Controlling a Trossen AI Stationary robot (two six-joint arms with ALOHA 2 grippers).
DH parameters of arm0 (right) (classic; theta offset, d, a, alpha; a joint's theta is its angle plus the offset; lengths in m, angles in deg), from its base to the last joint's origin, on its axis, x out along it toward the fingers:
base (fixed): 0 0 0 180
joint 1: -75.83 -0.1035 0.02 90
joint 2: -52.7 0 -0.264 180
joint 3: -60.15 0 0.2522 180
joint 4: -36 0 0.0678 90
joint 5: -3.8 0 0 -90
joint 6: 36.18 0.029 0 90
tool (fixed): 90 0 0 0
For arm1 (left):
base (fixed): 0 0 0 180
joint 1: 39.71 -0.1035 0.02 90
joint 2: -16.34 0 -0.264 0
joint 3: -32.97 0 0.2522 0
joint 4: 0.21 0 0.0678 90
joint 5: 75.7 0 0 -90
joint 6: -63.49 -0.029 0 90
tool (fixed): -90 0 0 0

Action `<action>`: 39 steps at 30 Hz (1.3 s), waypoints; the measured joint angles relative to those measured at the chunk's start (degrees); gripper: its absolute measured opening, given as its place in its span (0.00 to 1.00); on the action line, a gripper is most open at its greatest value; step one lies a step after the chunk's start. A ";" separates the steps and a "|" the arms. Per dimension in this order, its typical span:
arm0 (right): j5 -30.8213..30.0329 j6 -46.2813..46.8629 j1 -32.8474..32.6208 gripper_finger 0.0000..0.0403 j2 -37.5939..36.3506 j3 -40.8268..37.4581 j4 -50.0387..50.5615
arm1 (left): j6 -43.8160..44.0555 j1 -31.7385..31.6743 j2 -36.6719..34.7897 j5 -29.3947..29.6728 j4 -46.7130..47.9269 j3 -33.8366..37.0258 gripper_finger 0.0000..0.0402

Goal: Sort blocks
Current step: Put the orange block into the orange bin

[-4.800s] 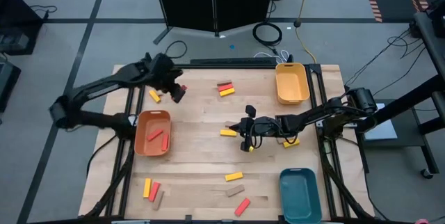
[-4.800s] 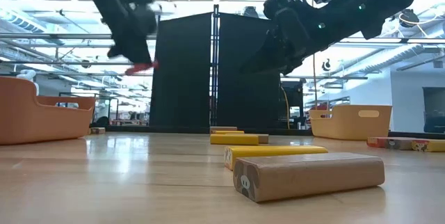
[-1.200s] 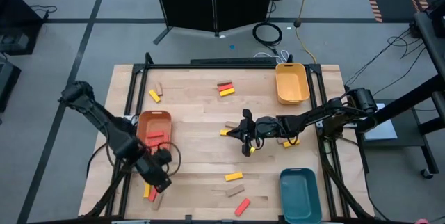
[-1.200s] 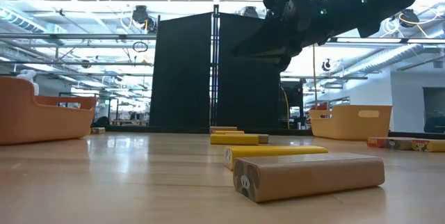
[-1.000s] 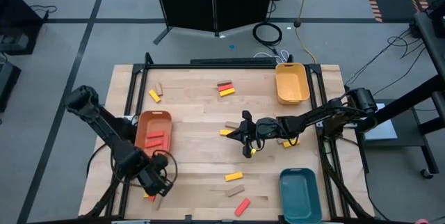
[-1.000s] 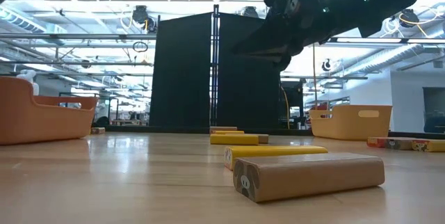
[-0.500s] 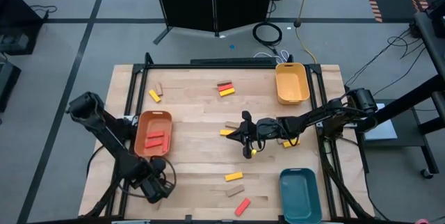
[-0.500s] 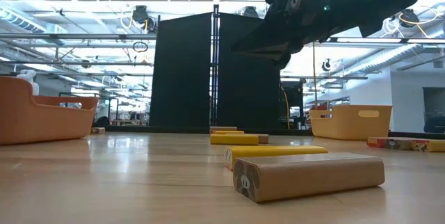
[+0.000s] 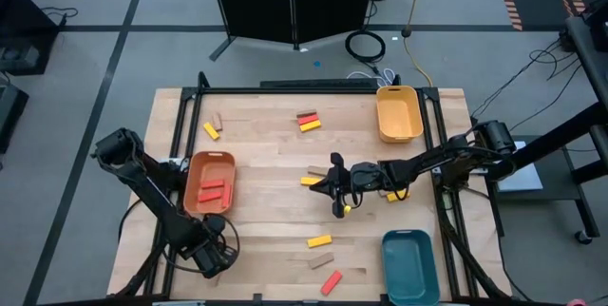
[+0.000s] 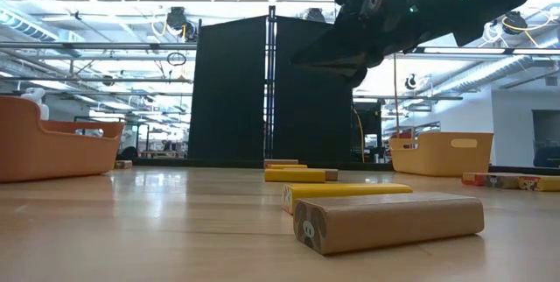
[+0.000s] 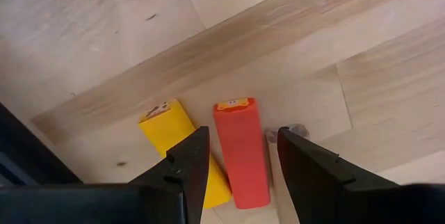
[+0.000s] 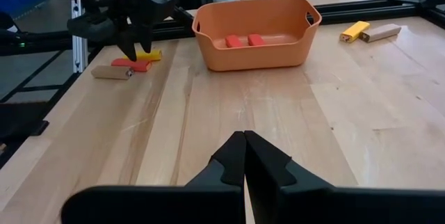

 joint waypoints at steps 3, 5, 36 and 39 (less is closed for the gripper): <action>0.00 -0.02 0.00 0.00 0.00 0.00 0.00 | 0.00 0.00 0.02 0.16 0.00 0.02 0.41; 0.00 -0.02 0.00 0.00 0.00 0.00 0.00 | 0.02 0.00 0.47 0.39 -0.07 0.02 0.41; 0.00 0.16 0.00 0.00 0.00 0.00 0.02 | -6.93 -0.79 6.34 -1.86 -3.45 -0.04 0.20; -0.01 0.16 0.00 0.00 0.00 0.00 0.02 | -8.95 -1.36 6.09 -0.36 -3.41 -0.07 0.19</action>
